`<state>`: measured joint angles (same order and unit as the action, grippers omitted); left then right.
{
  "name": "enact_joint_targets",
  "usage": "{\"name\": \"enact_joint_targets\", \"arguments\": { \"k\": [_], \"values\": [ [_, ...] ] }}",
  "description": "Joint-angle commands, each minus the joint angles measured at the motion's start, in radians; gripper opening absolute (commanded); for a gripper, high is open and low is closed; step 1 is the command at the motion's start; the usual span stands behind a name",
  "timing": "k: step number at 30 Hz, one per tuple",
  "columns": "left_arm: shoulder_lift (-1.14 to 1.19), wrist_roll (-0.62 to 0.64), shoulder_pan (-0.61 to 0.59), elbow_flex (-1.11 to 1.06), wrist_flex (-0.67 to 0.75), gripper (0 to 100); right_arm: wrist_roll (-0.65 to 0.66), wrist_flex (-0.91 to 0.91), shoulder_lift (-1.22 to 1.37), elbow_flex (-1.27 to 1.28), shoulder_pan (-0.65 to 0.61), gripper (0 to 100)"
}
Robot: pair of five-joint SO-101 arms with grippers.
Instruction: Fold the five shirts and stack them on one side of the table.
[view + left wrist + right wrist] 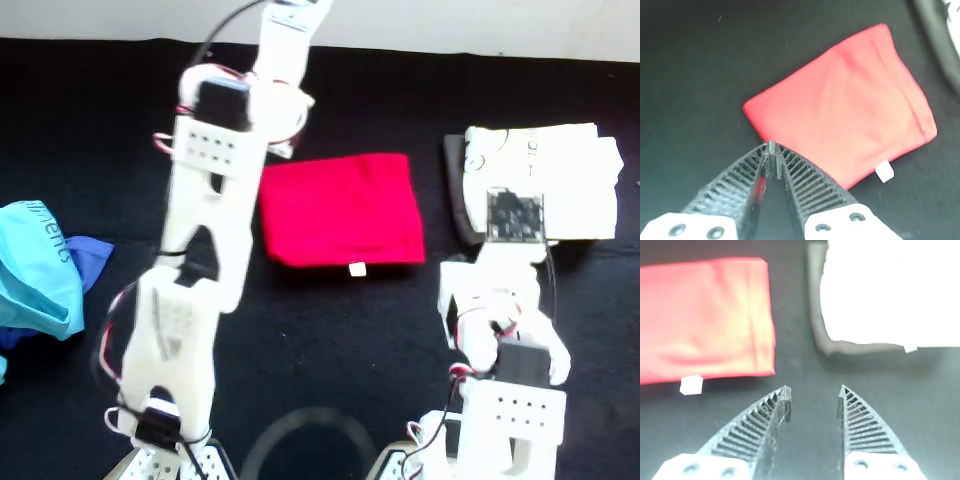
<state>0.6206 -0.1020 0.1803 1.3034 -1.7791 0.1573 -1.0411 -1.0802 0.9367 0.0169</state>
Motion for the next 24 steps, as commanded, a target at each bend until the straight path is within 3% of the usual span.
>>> {"name": "enact_joint_targets", "arguments": {
  "k": [1, 7, 16, 20, 24],
  "values": [
    [-0.309, -0.003, -0.025, -0.321, -0.002, 1, -0.009, -0.004, 0.150, -0.162, -0.031, 16.3],
    [-0.657, -0.005, -0.117, -0.829, 0.097, 1, -0.066, -0.005, 0.484, -0.407, -0.073, 16.4],
    [-1.067, -0.011, -0.338, -1.735, 0.566, 1, -0.192, -0.005, 0.978, -0.713, -0.214, 36.8],
    [-1.153, -0.011, -0.406, -2.048, 0.783, 1, -0.239, -0.002, 1.176, -0.825, -0.249, 37.3],
    [-1.159, -0.011, -0.464, -2.221, 0.934, 1, -0.284, -0.004, 1.346, -0.978, -0.259, 37.5]
  ]
}}
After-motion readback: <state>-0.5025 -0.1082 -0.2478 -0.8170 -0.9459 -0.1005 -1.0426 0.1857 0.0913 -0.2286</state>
